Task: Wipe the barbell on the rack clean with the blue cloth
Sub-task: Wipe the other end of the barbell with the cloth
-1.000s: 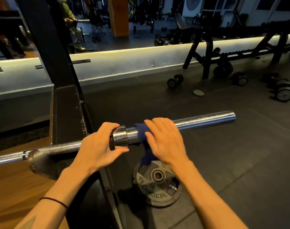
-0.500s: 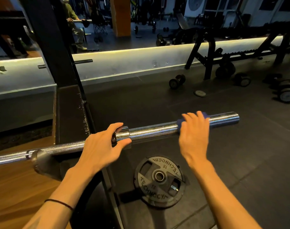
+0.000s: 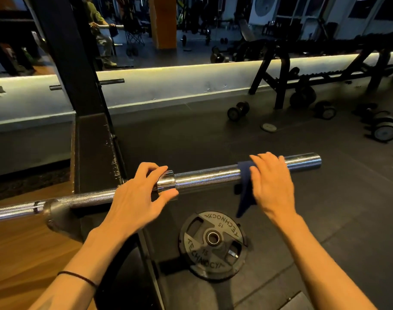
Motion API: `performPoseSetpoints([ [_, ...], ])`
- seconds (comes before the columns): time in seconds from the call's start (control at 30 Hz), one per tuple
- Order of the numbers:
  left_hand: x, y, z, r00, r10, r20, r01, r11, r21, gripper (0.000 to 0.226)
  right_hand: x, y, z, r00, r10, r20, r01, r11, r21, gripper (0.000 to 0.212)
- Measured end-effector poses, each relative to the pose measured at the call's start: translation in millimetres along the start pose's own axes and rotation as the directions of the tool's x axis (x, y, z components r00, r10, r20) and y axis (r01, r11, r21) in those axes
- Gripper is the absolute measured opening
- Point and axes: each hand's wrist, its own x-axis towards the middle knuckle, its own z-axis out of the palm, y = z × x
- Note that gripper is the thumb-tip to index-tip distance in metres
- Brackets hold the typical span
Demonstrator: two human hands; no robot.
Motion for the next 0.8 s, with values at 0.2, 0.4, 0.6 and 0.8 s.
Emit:
performPoseSetpoints([
  [0.2, -1, -8, 0, 0.996, 0.063, 0.064, -0.063, 0.998, 0.004, 0.089, -2, 11, 8, 0.939, 0.34, -0.061, -0.342, 0.939, -0.039, 0.054],
  [0.4, -3, -3, 0, 0.998, 0.044, 0.039, -0.041, 0.996, -0.077, 0.082, -20, -101, 25, 0.993, 0.099, -0.07, -0.092, 0.992, 0.089, 0.04],
  [0.6, -10, -12, -4, 0.999, 0.052, 0.012, -0.053, 0.962, 0.266, 0.085, -12, -108, 17, 0.97, -0.244, 0.002, 0.242, 0.964, 0.105, 0.037],
  [0.8, -17, -15, -4, 0.999, -0.032, -0.033, 0.04, 0.959, 0.281, 0.084, -2, 4, -1, 1.0, 0.016, -0.016, -0.015, 0.999, 0.035, 0.043],
])
